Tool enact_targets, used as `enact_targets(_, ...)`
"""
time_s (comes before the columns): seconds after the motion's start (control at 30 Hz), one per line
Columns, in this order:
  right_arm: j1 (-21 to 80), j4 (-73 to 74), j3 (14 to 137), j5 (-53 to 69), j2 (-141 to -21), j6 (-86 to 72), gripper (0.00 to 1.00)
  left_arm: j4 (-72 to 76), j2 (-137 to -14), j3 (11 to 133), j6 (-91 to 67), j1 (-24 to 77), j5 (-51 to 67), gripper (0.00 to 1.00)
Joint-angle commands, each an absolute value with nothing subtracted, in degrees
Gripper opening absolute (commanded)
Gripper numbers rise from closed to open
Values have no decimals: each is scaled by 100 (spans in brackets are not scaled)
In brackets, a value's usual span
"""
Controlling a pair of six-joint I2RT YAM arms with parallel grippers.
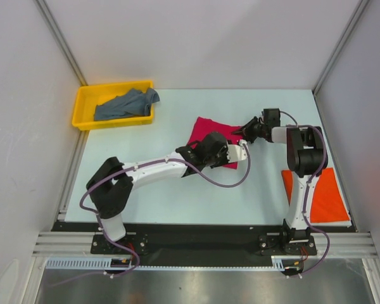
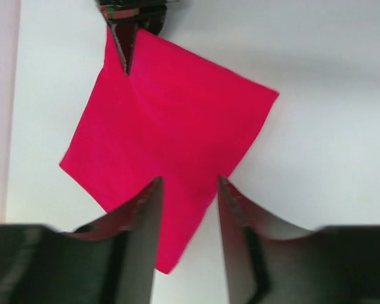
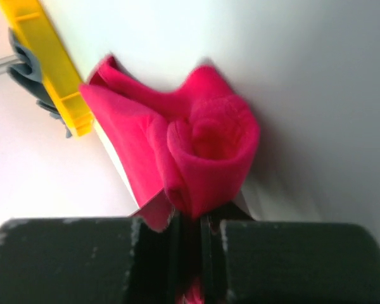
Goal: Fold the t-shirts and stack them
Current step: Neatly place the folded tshirt to the corner
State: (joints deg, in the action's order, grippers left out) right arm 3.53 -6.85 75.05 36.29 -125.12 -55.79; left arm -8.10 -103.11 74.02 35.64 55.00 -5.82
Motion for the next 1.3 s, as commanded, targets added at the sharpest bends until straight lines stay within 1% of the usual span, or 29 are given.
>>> enact_targets(0.0, 378, -154, 7392, 2895, -11517, -5249, 0, -747, -9459, 7270, 2463, 5292, -44, 48)
enact_targets(0.1, 396, 664, 7199, 2305, -11067, -4905, 0, -764, -8721, 6963, 1531, 5177, 149, 49)
enact_targets(0.13, 387, 868, 7163, 2146, -10787, -4826, 0, -869, -8284, 6891, 1303, 5177, 149, 49)
enact_targets(0.17, 361, 1088, 7102, 1944, -10628, -4782, 0, -922, -8079, 6821, 709, 5177, 202, 49)
enact_targets(0.2, 360, 1542, 7058, 1481, -10478, -4729, 0, -966, -7825, 6629, 433, 5177, 263, 50)
enact_targets(0.23, 352, 1703, 7014, 1294, -10102, -4694, 0, -1028, -7605, 6523, 161, 5177, 325, 50)
enact_targets(0.27, 334, 1862, 6979, 1127, -9942, -4606, 0, -1046, -7124, 6391, -399, 5177, 430, 51)
enact_targets(0.3, 325, 2237, 6961, 733, -9766, -4553, 0, -1055, -6902, 6120, -648, 5177, 474, 51)
enact_targets(0.37, 282, 2635, 6952, 397, -9337, -4500, 0, -1125, -6314, 5881, -1270, 5177, 562, 50)
enact_targets(0.43, 141, 3189, 6865, 1, -9045, -4518, 0, -1256, -5996, 5573, -1616, 5177, 702, 46)
enact_targets(0.47, 80, 3364, 6803, -357, -8687, -4535, 0, -1266, -5864, 5494, -1695, 5177, 816, 45)
enact_targets(0.5, 44, 3401, 6698, -439, -8518, -4544, 0, -1283, -5627, 5363, -1679, 5177, 1087, 46)
enact_targets(0.57, -368, 3488, 6452, -527, -8202, -4526, 0, -1493, -5415, 5274, -1565, 5186, 1143, 47)
enact_targets(0.7, -755, 4033, 6565, -773, -7788, -4316, 0, -1819, -5028, 5203, -1336, 5168, 1309, 49)
enact_targets(0.8, -949, 4139, 6688, -1010, -7647, -4201, 0, -1881, -4887, 5160, -1248, 5177, 1669, 49)
enact_targets(0.93, -1317, 4245, 6864, -1020, -7638, -3973, 0, -1889, -4816, 5194, -1143, 5177, 1880, 49)
enact_targets(0.97, -1536, 4263, 6934, -950, -7629, -3955, 0, -1924, -4869, 5229, -1108, 5177, 1916, 49)
enact_targets(1.07, -1783, 4612, 7153, -1019, -7673, -3929, 0, -2197, -4913, 5422, -976, 5177, 2012, 49)
enact_targets(1.27, -2364, 4745, 7330, -853, -7462, -3762, 0, -2268, -4851, 5352, -817, 5177, 2047, 49)
